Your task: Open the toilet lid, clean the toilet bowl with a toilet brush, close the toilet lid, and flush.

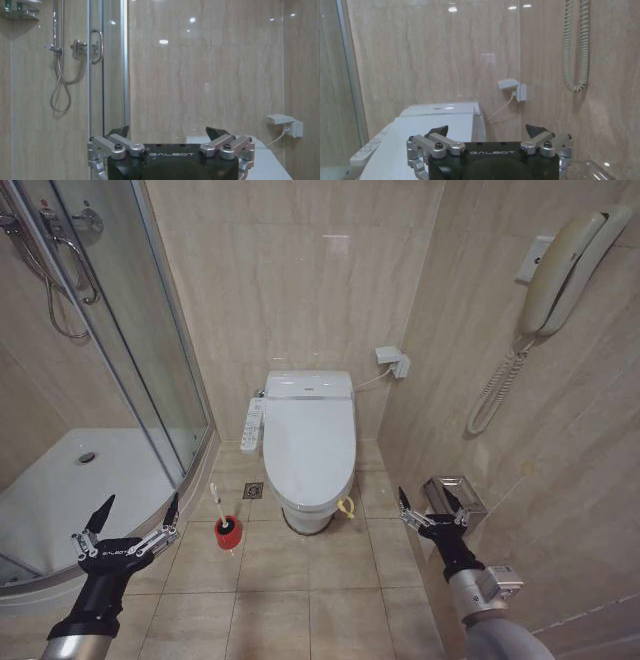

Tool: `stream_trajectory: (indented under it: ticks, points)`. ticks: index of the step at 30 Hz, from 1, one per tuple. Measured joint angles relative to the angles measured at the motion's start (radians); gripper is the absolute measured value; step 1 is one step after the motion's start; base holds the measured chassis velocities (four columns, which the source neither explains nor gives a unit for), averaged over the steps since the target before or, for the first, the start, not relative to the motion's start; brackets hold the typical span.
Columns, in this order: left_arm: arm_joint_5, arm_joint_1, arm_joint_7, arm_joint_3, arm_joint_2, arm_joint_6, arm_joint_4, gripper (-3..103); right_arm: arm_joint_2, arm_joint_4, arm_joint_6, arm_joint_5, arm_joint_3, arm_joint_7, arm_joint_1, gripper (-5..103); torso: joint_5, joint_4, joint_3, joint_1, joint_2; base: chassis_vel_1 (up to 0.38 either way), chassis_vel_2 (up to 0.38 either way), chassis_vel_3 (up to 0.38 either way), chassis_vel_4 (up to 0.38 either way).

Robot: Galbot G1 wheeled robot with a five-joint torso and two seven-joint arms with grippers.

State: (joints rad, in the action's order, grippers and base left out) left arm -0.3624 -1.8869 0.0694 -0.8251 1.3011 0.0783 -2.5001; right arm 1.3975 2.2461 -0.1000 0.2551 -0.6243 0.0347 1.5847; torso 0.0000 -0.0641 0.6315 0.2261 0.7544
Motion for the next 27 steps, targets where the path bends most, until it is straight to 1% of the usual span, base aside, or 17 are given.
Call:
stream_trajectory:
  ticks: [12, 15, 19, 26, 27]
  points:
    - [0.000, 0.000, 0.000, 0.000, 0.000, 0.000, 0.000, 100, 0.002, -0.017, 0.000, 0.012, 0.009, -0.006, -0.024, 100, 0.0001, 0.0000, 0.000, 0.000, 0.000, -0.017, 0.008, 0.012, -0.017]
    - [0.000, 0.000, 0.000, 0.000, 0.000, 0.000, 0.000, 100, 0.002, -0.020, 0.000, 0.014, 0.009, -0.006, -0.027, 100, 0.0001, -0.0002, 0.000, 0.000, 0.000, -0.100, 0.105, 0.101, -0.121]
    - [0.000, 0.000, 0.000, 0.000, 0.000, 0.000, 0.000, 100, 0.004, -0.024, 0.002, 0.017, 0.011, -0.007, -0.027, 100, 0.0001, 0.0002, 0.000, 0.000, 0.000, -0.150, 0.174, 0.162, -0.148]
    - [0.000, 0.000, 0.000, 0.000, 0.000, 0.000, 0.000, 100, 0.006, -0.024, 0.004, 0.019, 0.019, -0.006, -0.024, 100, -0.0001, 0.0002, 0.000, 0.000, 0.000, -0.151, 0.153, 0.153, -0.160]
    - [0.000, 0.000, 0.000, 0.000, 0.000, 0.000, 0.000, 100, 0.007, -0.025, 0.005, 0.019, 0.020, -0.006, -0.024, 100, 0.0000, -0.0003, 0.000, 0.000, 0.000, -0.134, 0.115, 0.137, -0.140]
